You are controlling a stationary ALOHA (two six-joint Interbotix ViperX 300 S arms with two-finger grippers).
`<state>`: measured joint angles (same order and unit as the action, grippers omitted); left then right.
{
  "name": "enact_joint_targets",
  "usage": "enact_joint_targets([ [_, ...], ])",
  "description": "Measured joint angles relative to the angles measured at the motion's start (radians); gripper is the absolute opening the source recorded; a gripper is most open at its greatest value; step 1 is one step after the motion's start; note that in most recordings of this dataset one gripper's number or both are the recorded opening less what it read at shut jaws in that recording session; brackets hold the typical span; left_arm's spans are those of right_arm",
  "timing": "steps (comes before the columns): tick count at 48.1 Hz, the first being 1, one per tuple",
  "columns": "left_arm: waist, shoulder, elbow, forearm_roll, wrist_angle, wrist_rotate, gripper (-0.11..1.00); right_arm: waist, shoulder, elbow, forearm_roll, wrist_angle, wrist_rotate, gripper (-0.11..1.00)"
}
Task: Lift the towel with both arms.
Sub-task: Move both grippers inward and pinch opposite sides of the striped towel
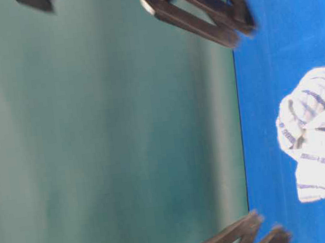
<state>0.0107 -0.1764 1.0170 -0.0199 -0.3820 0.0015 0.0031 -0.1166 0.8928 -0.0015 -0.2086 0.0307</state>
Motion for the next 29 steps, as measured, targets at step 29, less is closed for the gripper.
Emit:
enact_joint_targets([
  [29,0.046,0.308,-0.110,0.000,-0.130,0.003,0.88,0.032,0.319,-0.202,0.002,0.011,0.008,0.62],
])
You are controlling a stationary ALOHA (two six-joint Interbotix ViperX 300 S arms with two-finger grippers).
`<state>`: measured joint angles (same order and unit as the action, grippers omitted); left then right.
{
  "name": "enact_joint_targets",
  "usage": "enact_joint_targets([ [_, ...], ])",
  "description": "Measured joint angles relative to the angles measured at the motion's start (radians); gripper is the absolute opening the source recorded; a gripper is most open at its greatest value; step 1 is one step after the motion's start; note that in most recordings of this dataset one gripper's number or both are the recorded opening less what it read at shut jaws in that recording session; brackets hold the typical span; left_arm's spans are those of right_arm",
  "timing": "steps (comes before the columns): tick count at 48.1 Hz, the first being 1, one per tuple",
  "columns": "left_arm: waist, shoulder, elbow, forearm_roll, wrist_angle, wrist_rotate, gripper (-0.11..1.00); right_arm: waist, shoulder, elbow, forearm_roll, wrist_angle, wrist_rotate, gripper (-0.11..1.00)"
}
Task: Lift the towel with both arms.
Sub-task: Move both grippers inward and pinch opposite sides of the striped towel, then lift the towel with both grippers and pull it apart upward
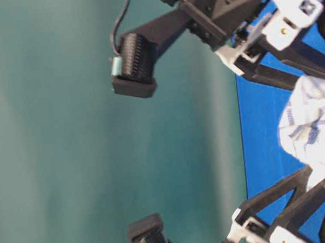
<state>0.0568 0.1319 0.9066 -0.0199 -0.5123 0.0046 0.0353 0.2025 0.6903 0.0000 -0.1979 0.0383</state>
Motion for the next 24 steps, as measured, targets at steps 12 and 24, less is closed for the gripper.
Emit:
enact_joint_targets([
  [12,0.006,0.009,-0.011,0.000,0.055,0.002,0.34,0.000,0.003,-0.003,-0.002,0.002,-0.002,0.28],
  [24,0.006,-0.009,-0.011,-0.002,0.103,-0.003,0.05,-0.003,-0.023,-0.003,0.000,0.020,-0.005,0.05],
])
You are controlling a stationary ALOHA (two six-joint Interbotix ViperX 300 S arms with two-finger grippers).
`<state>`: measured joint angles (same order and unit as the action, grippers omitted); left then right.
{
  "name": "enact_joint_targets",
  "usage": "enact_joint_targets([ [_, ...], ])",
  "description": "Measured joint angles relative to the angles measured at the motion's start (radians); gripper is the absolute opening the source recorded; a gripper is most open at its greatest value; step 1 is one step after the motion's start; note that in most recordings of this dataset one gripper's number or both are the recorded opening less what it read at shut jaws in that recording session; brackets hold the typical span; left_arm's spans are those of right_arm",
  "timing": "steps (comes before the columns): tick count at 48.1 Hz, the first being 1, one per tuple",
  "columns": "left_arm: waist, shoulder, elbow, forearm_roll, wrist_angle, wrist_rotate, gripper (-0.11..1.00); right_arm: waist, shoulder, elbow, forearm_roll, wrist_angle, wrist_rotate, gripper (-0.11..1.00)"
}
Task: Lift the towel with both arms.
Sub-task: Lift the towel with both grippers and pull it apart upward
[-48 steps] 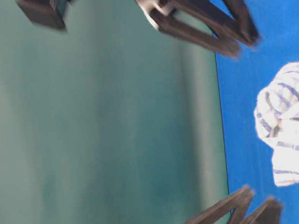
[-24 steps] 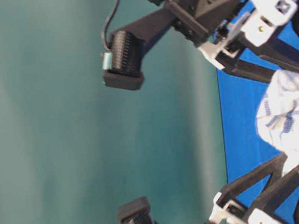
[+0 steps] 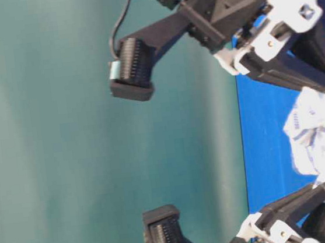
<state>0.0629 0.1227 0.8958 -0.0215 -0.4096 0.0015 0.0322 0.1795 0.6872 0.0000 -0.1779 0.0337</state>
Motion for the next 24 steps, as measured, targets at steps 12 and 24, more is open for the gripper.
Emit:
enact_joint_targets([
  [12,0.000,-0.135,-0.003,0.000,0.095,-0.005,0.05,-0.017,-0.100,0.003,0.000,0.071,0.002,0.05],
  [24,0.018,-0.345,-0.032,0.000,0.235,0.008,0.05,-0.089,-0.273,-0.005,-0.002,0.218,-0.003,0.05],
])
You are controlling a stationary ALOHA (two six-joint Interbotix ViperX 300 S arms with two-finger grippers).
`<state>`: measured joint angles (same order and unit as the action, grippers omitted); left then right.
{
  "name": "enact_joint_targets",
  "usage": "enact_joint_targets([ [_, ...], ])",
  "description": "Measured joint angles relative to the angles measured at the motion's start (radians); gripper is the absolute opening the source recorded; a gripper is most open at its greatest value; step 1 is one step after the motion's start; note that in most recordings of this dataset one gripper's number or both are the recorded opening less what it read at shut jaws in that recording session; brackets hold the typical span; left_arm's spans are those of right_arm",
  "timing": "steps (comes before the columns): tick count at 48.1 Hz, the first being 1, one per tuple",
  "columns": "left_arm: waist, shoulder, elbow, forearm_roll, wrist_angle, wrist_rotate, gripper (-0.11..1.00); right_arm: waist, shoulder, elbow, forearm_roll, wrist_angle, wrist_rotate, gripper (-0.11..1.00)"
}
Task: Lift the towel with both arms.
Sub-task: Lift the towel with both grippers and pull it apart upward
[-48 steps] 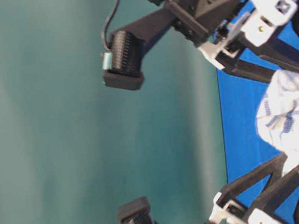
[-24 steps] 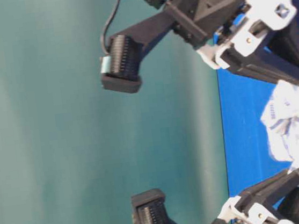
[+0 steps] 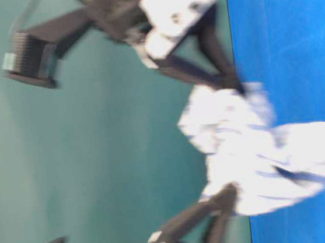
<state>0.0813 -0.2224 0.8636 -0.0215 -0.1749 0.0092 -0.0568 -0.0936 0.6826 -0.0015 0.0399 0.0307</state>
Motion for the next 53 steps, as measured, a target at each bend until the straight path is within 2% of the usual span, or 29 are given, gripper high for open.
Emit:
enact_joint_targets([
  [6,0.023,-0.078,-0.006,0.000,0.032,-0.002,0.05,-0.035,-0.080,-0.012,-0.002,0.066,-0.003,0.05],
  [15,0.035,-0.166,-0.034,0.002,0.049,0.003,0.05,-0.043,-0.198,-0.038,-0.015,0.166,-0.003,0.05],
  [31,0.052,-0.290,-0.158,0.000,0.166,0.006,0.05,-0.048,-0.373,-0.146,-0.055,0.307,-0.003,0.05],
  [41,0.064,-0.344,-0.225,0.000,0.225,0.006,0.05,-0.048,-0.417,-0.176,-0.081,0.345,-0.003,0.05],
  [53,0.074,-0.347,-0.236,0.000,0.233,0.008,0.05,-0.048,-0.419,-0.176,-0.087,0.347,-0.003,0.05],
])
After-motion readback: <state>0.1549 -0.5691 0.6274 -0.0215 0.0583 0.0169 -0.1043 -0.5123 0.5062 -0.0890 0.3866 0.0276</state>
